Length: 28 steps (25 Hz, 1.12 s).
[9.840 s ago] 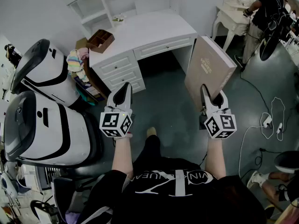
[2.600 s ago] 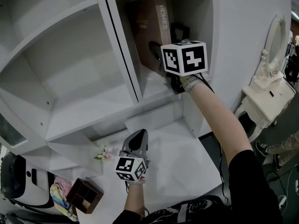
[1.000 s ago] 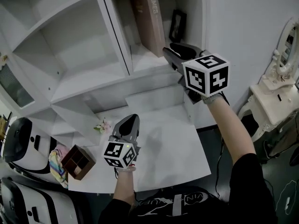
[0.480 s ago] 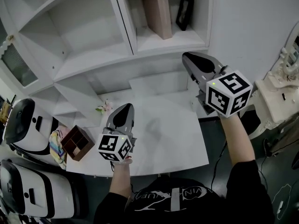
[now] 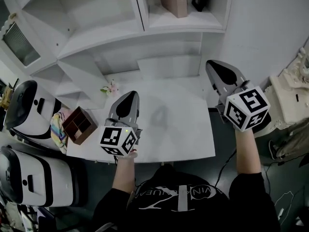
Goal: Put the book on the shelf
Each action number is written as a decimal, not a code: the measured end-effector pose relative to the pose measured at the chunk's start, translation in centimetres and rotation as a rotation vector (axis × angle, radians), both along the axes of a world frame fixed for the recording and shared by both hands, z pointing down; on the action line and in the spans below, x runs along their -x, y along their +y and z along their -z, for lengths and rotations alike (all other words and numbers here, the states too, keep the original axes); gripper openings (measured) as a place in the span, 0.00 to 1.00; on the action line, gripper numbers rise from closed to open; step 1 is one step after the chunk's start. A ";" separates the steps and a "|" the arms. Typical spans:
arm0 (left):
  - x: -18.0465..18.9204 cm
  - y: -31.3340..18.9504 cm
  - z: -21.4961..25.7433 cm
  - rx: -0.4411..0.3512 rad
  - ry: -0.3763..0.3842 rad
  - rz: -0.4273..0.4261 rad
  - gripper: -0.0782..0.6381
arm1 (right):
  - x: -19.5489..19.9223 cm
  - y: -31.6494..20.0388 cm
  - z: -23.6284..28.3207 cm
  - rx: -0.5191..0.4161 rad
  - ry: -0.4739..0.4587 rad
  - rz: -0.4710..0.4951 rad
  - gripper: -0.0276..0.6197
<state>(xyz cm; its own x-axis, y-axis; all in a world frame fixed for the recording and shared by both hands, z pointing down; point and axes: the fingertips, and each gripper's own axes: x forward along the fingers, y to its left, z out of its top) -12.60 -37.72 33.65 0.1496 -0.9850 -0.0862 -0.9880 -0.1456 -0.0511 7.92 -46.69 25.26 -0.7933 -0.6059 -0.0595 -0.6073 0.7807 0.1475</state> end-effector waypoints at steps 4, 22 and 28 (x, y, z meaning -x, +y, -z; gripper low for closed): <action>0.0 1.0 -0.3 -0.012 0.003 0.015 0.11 | -0.7 1.1 -1.8 0.019 -0.038 0.003 0.05; 1.5 5.2 -1.8 0.013 -0.021 0.109 0.11 | -2.1 4.5 -6.2 0.078 -0.095 -0.009 0.05; 1.8 6.1 -1.9 0.013 -0.017 0.127 0.11 | -2.3 4.9 -7.6 0.107 -0.095 -0.013 0.05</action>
<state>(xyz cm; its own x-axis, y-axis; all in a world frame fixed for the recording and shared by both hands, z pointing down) -14.44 -31.65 35.55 0.0254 -0.9971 -0.0716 -0.9976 -0.0206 -0.0666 10.23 -41.75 32.82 -0.7790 -0.6233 -0.0682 -0.6250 0.7806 0.0055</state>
